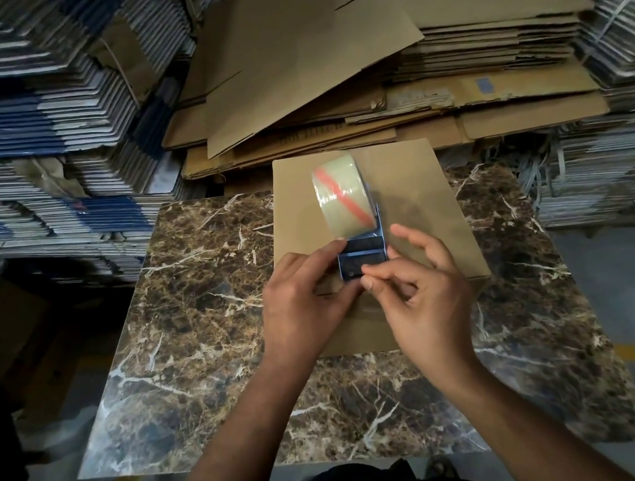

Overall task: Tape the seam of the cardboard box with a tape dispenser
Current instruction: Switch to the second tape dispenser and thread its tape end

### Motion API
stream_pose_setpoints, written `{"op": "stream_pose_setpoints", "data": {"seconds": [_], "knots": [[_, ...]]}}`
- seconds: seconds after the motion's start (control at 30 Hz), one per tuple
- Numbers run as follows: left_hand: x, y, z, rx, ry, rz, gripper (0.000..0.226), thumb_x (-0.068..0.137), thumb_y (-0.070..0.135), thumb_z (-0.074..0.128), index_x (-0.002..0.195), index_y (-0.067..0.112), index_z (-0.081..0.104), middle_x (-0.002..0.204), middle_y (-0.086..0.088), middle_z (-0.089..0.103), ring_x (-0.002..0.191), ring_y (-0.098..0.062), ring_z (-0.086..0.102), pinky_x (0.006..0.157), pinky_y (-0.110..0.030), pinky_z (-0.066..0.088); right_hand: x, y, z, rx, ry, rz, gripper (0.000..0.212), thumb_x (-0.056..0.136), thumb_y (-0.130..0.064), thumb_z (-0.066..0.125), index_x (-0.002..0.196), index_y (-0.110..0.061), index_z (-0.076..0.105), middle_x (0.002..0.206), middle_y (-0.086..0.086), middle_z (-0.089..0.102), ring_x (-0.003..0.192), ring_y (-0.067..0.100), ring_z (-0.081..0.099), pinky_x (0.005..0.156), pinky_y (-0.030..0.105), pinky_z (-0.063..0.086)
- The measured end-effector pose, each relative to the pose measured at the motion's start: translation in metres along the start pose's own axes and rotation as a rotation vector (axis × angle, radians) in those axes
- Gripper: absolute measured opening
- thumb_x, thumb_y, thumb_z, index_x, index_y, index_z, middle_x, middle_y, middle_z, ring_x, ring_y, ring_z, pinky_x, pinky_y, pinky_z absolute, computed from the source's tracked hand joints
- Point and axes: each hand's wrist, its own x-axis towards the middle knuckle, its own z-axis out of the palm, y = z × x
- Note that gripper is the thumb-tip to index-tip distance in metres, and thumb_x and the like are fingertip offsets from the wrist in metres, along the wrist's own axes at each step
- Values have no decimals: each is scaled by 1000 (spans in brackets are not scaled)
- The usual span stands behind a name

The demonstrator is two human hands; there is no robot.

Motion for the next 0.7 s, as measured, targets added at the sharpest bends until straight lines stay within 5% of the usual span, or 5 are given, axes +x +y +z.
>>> {"op": "stream_pose_setpoints", "data": {"seconds": [0.17,0.37,0.7], "knots": [[2,10,2,13,38,-25,53,74,34,84,123,25,66,87,5,74,82,-11,68,74,-30,58,6,4,-3,32,-35,21,17,81,-5,82,94,-16,81,146,2,52,121,13,66,89,21,60],[-8,18,5,-15,16,-174,77,71,41,86,134,31,42,107,4,75,99,-6,70,84,-19,54,8,6,-2,39,-50,9,17,81,-6,82,95,-15,81,147,3,53,123,13,65,89,19,59],[-9,26,4,-17,16,-231,82,71,36,86,140,22,43,110,2,75,105,-12,69,86,-26,55,17,9,-8,38,-125,-70,12,81,-3,82,90,-10,81,149,2,52,118,-5,63,87,10,53]]}}
